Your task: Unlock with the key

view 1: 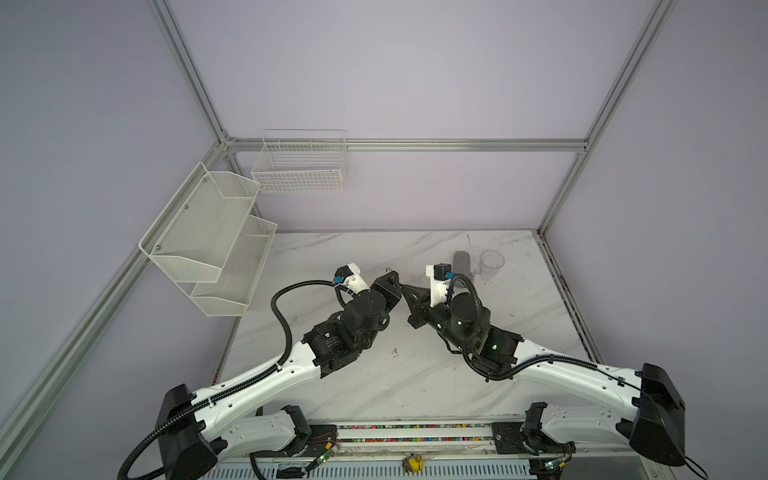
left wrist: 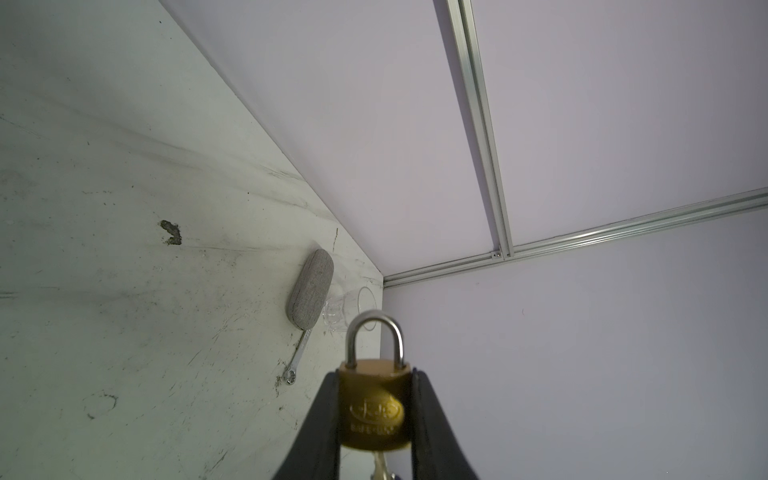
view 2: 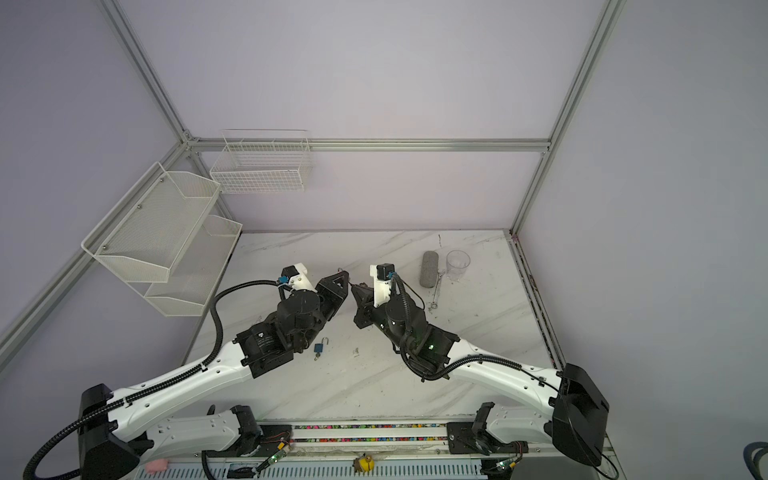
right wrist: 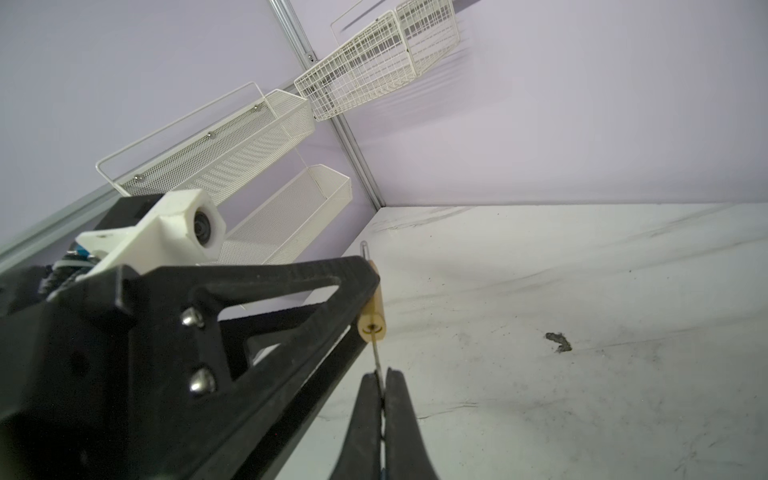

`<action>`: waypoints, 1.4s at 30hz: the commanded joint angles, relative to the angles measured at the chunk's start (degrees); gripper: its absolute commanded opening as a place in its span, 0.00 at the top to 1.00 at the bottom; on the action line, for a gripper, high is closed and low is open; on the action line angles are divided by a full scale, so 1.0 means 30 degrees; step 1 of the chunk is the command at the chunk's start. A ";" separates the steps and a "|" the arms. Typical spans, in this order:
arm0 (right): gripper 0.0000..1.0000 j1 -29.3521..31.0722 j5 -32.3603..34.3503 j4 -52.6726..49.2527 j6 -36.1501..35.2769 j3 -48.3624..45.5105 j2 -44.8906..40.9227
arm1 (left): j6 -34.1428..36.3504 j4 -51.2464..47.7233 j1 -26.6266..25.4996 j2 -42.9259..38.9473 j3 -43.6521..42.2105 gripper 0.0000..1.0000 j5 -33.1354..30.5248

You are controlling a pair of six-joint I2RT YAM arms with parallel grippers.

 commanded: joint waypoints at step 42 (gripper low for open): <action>1.00 -0.0725 -0.2051 0.1912 0.1432 0.2729 0.0952 | 0.1118 -0.0607 -0.0311 -0.0886 -0.0529 1.00 0.6112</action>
